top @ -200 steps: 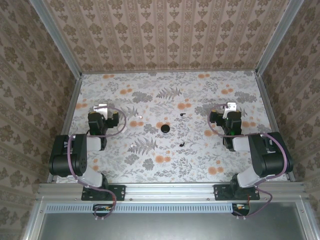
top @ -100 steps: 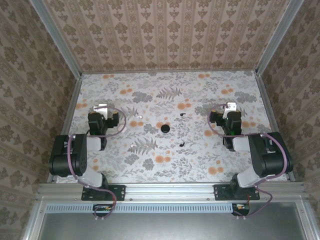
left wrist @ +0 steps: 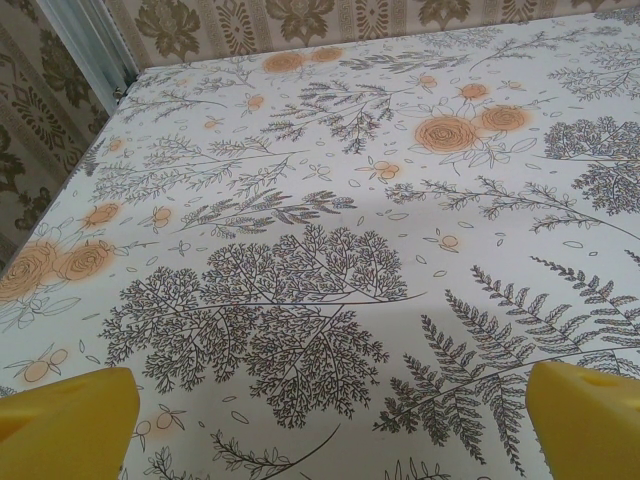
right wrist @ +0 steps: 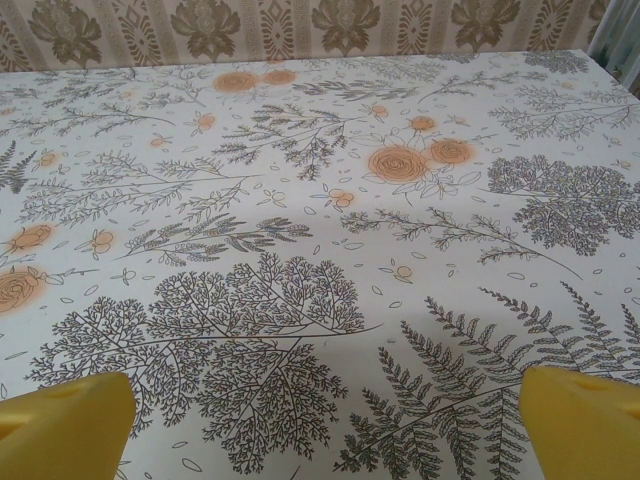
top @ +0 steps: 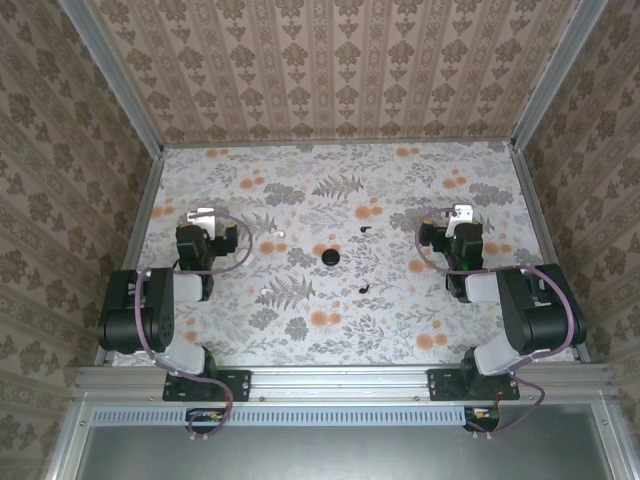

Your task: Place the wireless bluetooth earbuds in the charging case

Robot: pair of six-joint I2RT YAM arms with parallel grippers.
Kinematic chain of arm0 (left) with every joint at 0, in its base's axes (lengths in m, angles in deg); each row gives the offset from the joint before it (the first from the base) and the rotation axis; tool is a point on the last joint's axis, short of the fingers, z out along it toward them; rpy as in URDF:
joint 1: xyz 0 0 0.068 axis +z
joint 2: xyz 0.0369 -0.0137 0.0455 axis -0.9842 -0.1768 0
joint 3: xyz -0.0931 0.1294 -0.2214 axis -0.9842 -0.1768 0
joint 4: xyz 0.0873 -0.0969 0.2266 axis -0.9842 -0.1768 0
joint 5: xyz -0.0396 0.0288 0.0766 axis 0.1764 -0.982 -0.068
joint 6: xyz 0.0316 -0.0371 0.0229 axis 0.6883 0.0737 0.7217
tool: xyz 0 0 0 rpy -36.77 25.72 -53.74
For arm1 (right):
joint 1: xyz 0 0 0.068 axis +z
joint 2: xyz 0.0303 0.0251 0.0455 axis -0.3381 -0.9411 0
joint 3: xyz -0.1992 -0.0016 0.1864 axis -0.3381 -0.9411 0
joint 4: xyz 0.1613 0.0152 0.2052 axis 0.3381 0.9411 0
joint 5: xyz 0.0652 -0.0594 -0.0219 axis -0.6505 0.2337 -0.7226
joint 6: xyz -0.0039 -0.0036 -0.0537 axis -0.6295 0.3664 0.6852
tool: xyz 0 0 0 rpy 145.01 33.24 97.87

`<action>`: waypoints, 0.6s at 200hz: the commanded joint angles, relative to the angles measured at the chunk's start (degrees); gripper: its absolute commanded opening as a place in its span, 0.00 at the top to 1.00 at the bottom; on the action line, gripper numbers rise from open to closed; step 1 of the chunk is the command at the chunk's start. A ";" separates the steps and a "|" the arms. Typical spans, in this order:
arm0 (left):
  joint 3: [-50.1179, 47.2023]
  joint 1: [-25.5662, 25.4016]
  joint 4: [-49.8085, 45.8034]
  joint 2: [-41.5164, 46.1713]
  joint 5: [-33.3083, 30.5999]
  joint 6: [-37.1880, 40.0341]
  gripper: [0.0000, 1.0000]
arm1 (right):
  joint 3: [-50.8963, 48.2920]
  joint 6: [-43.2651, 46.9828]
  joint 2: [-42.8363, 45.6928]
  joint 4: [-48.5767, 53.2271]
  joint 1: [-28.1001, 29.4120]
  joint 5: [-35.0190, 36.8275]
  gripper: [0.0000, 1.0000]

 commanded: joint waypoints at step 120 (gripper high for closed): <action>8.08 -0.57 -27.45 14.60 -1.65 -5.51 0.00 | 15.07 -3.66 13.06 38.54 0.40 -5.80 0.00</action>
